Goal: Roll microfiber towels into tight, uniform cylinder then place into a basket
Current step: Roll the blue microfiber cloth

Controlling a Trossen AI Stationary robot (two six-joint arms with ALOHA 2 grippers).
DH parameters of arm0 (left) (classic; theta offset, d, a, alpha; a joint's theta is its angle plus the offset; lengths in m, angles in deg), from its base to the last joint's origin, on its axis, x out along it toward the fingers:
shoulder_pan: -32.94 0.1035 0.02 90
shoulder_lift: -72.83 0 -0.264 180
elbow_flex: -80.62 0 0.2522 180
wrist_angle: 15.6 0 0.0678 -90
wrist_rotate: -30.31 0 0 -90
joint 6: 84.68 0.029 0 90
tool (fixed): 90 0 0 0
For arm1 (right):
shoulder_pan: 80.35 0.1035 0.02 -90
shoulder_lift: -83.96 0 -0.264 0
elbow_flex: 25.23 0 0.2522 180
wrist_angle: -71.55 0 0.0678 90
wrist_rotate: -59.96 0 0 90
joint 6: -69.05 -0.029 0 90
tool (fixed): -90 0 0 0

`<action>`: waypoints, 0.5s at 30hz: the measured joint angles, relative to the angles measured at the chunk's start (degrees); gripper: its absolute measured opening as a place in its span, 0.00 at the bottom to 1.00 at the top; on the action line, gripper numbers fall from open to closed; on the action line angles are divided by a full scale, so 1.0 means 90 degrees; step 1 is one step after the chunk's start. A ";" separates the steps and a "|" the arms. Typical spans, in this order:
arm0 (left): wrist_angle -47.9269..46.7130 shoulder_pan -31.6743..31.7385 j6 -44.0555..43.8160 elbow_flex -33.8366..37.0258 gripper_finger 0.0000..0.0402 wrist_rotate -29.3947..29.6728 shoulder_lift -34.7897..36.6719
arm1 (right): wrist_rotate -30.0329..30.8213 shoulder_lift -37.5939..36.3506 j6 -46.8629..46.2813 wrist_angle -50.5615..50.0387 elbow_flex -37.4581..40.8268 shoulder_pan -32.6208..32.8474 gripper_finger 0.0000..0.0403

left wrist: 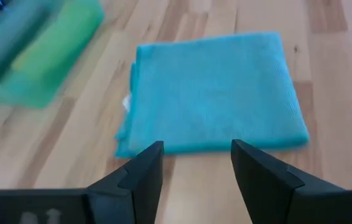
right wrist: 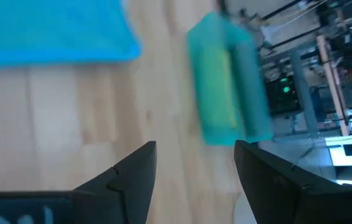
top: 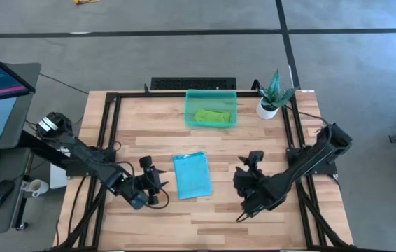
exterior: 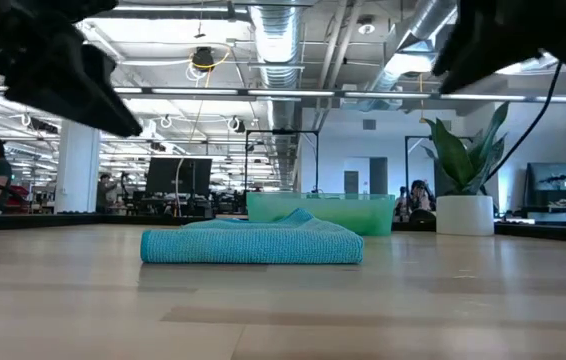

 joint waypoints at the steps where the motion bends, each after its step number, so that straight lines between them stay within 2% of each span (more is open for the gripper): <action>1: 0.0165 0.0055 0.0195 -0.0002 0.45 0.0009 0.0000 | 0.0115 -0.0120 -0.0002 0.0017 -0.0004 -0.0030 0.59; 7: 0.1570 0.0447 0.2011 -0.0215 0.45 -0.0068 0.0000 | 0.0326 -0.0815 0.0019 0.0335 0.0009 -0.0023 0.59; 10: 0.2467 0.0624 0.2876 -0.0233 0.45 -0.0482 0.0000 | 0.0506 -0.1102 0.0179 0.0804 0.0257 0.0042 0.59; 15: 0.3065 0.0870 0.3263 -0.0240 0.45 -0.1170 0.0000 | 0.0535 -0.1530 0.0526 0.2020 0.1121 0.0123 0.59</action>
